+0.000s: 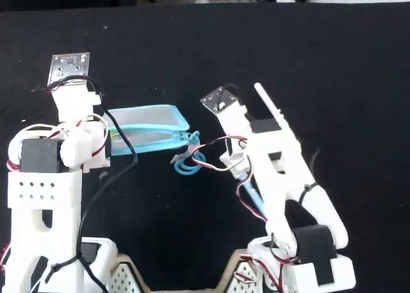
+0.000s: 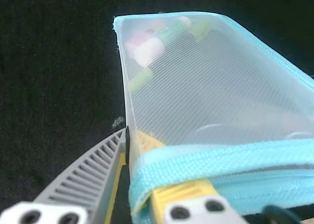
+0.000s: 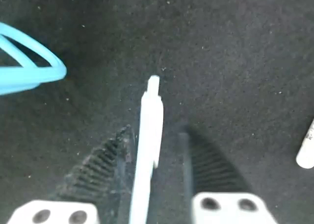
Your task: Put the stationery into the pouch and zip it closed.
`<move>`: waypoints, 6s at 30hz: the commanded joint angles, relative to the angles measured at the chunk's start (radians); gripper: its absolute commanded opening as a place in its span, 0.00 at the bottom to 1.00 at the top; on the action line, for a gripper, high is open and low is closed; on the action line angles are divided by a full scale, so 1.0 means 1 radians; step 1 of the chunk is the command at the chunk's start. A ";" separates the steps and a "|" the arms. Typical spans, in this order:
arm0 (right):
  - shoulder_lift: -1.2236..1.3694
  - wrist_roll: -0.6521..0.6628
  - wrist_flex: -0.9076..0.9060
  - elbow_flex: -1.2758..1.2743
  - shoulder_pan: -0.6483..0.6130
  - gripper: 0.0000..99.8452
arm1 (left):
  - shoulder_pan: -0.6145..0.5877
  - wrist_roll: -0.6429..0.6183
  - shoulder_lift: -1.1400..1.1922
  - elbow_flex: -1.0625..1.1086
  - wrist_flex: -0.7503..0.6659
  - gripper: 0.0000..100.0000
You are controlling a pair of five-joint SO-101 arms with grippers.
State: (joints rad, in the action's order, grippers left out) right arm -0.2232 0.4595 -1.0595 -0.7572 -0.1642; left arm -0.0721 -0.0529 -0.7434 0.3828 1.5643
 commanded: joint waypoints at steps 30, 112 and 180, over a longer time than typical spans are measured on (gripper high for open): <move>0.079 -0.097 0.146 -0.027 -0.132 0.18 | -0.013 -0.005 0.006 0.005 0.003 0.03; -1.086 -0.364 0.522 0.079 -0.664 0.01 | -0.013 -0.005 0.006 0.019 0.000 0.03; -1.064 -0.201 -0.046 0.186 -0.425 0.09 | -0.013 -0.005 0.006 0.019 0.002 0.03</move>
State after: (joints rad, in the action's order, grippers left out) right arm -1.3065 0.2555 -1.0319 -0.6667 -0.7549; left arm -0.0721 -0.0529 -0.7434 0.3982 1.5612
